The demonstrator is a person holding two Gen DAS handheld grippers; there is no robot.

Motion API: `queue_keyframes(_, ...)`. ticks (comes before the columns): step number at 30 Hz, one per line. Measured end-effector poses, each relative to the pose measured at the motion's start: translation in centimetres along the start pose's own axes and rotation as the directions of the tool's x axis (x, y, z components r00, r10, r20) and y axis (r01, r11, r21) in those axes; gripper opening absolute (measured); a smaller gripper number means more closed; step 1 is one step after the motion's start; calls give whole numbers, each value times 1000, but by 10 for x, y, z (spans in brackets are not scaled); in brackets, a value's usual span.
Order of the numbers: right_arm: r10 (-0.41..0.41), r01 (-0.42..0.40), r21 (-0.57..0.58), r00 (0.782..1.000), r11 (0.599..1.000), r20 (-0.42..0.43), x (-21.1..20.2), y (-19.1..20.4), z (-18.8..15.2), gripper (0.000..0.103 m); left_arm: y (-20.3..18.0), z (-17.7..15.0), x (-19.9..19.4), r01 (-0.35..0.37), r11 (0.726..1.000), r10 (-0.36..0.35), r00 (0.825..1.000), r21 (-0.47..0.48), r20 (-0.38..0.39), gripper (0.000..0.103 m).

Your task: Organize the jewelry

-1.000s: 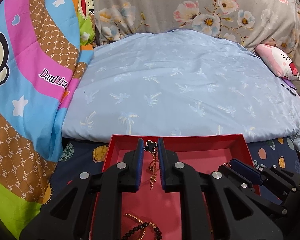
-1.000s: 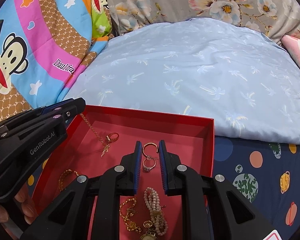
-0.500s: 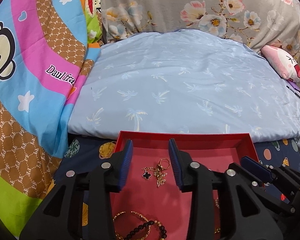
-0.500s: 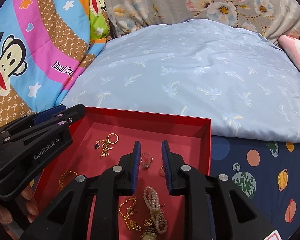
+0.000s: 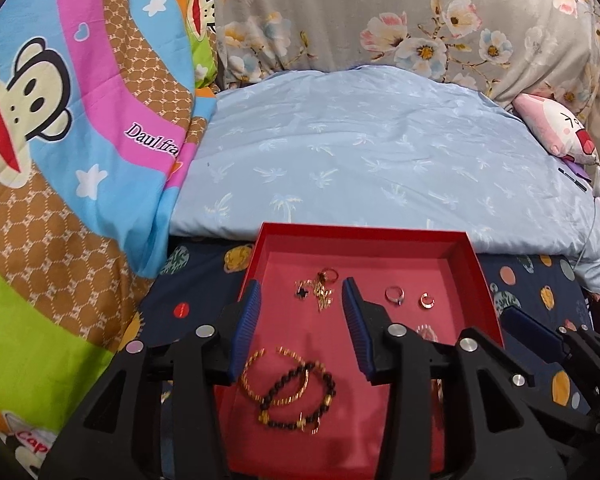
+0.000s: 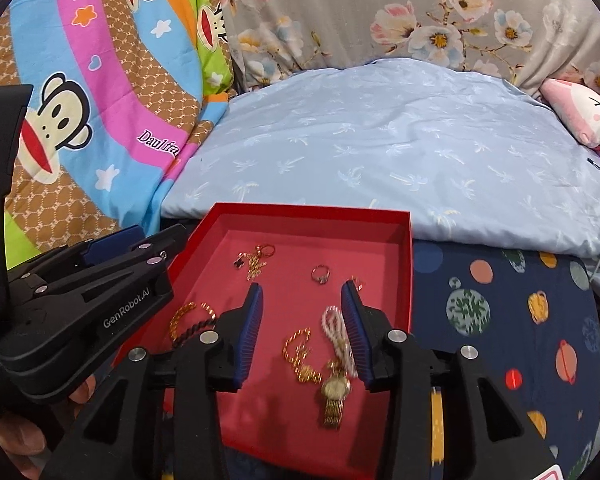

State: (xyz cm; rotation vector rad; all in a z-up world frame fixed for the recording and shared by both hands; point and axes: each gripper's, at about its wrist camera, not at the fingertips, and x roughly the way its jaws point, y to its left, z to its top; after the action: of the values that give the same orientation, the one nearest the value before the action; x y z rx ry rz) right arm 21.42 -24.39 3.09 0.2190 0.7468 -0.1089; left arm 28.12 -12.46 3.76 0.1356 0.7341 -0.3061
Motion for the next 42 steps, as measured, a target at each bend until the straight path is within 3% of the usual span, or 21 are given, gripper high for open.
queue_keyframes(5,-38,38,2,999,999,11,-29,9,-23,55,0,-20,-26,-1,1000,1,1000,-2,-8,44)
queue_keyframes(13,-79,79,5,997,997,17,-65,16,-54,63,3,-49,-60,-27,1000,27,1000,-8,-3,49)
queue_keyframes(29,-129,128,36,992,991,18,-102,15,-99,71,1,-105,-91,-50,999,49,998,-17,-40,53)
queue_keyframes(42,-155,155,44,988,987,-5,-104,11,-119,76,-2,-124,-99,-76,997,76,996,-2,-38,58)
